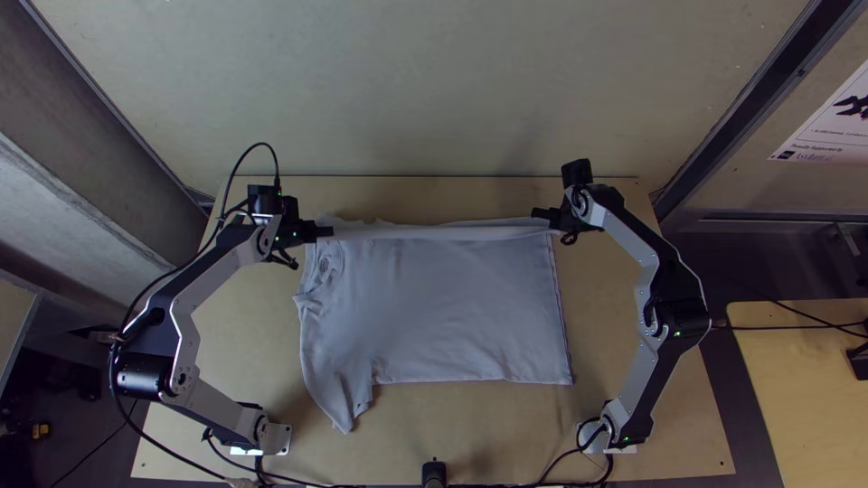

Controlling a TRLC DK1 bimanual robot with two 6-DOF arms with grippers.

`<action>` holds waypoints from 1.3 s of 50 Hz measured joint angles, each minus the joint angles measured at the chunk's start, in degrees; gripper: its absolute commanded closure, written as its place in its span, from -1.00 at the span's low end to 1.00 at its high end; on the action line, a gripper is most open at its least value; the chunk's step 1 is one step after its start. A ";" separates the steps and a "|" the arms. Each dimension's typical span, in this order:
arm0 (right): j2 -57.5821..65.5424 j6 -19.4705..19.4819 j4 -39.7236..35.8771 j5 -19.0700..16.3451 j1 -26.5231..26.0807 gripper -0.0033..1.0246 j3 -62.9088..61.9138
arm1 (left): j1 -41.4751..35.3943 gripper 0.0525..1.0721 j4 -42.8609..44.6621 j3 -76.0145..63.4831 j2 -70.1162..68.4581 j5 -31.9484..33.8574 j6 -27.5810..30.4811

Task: Fold the t-shirt

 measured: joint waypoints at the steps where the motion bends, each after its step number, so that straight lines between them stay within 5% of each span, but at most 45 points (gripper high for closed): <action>1: -0.02 0.00 0.26 0.02 0.02 0.94 -0.63 | 0.00 0.95 0.11 -0.50 -0.20 0.00 0.00; 28: -0.85 0.02 4.48 0.09 0.90 0.94 -8.74 | -0.66 0.95 8.39 -13.66 -1.18 -0.13 -0.11; 30: -1.14 0.02 4.57 0.15 1.03 0.94 -9.09 | -0.66 0.84 9.38 -14.32 -0.79 -0.15 -0.26; 33: -1.62 0.02 4.52 0.33 1.16 0.91 -9.73 | -0.66 0.33 10.23 -14.97 0.15 -0.26 -0.26; 36: -2.14 0.02 4.50 0.52 1.42 0.59 -10.36 | -0.63 -0.02 10.69 -15.23 1.01 -0.22 -0.26; 41: -3.54 0.09 4.11 1.09 1.90 -0.62 -12.09 | -0.39 -0.76 11.06 -15.23 1.03 -0.07 -0.24; 43: -4.52 0.26 3.69 1.11 2.01 -0.83 -13.09 | -0.26 -0.90 10.75 -15.15 1.03 -0.02 -0.22; 65: -23.82 -0.22 0.24 1.14 1.68 -0.90 -15.26 | 2.51 -0.90 -7.19 -3.96 -8.07 0.94 0.44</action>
